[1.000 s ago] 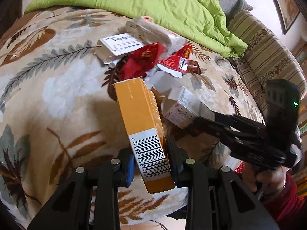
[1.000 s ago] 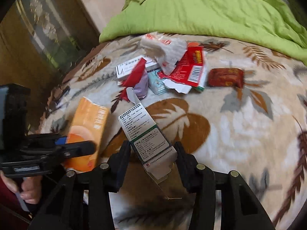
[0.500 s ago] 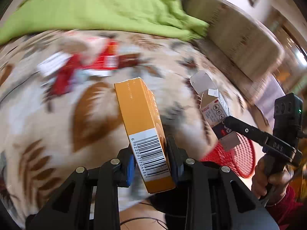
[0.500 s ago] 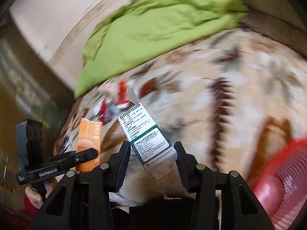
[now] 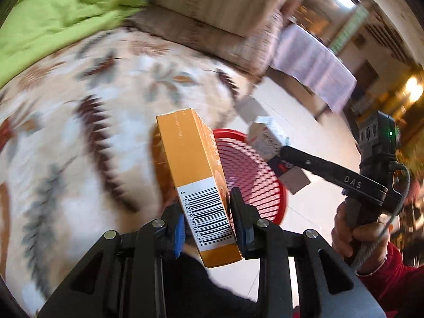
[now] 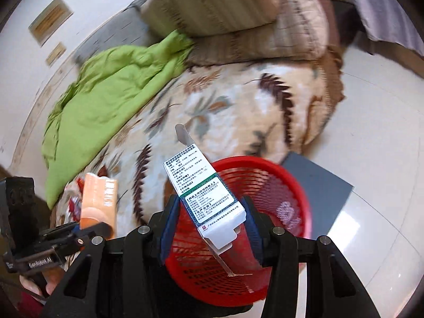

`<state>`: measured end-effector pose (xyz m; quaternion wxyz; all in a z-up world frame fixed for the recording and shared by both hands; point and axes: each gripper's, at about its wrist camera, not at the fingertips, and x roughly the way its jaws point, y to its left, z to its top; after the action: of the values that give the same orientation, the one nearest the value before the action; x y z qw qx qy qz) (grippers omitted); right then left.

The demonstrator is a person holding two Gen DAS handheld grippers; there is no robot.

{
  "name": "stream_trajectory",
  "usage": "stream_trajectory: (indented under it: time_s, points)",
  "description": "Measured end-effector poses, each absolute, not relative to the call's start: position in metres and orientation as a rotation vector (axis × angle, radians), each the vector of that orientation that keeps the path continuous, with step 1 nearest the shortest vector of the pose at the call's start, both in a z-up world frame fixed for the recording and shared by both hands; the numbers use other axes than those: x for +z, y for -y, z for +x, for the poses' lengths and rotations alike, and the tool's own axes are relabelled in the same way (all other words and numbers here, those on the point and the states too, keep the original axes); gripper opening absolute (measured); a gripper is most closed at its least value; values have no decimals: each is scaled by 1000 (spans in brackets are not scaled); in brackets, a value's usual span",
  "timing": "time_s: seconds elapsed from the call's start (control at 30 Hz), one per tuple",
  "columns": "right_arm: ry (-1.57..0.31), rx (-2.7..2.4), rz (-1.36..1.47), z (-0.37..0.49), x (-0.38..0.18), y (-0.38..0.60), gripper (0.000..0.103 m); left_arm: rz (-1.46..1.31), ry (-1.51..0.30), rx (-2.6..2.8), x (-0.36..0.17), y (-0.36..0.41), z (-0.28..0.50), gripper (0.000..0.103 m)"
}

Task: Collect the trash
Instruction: 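Open both tools to drop the boxes into the red basket, then move both open tools back over the trash on the bed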

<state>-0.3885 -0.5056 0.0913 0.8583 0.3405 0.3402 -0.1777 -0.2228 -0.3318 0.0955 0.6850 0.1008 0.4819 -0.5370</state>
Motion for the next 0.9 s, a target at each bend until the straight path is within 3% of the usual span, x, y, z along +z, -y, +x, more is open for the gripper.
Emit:
stream_trajectory:
  time_s: [0.03, 0.07, 0.13, 0.33, 0.57, 0.9]
  points:
    - [-714, -398, 718, -391, 91, 510, 57, 241, -1079, -1212, 94, 342, -227, 37]
    - [-707, -412, 722, -393, 92, 511, 64, 250, -1078, -1208, 92, 350, -228, 56]
    - [-682, -428, 723, -395, 96, 514, 68, 231, -1078, -1191, 91, 355, -228, 65]
    - [-639, -366, 659, -379, 107, 499, 71, 188, -1070, -1137, 95, 328, -217, 65]
    - [-685, -147, 543, -309, 105, 422, 74, 116, -969, -854, 99, 224, -176, 69]
    - [-760, 102, 354, -220, 89, 305, 76, -43, -986, -529, 76, 84, -130, 69]
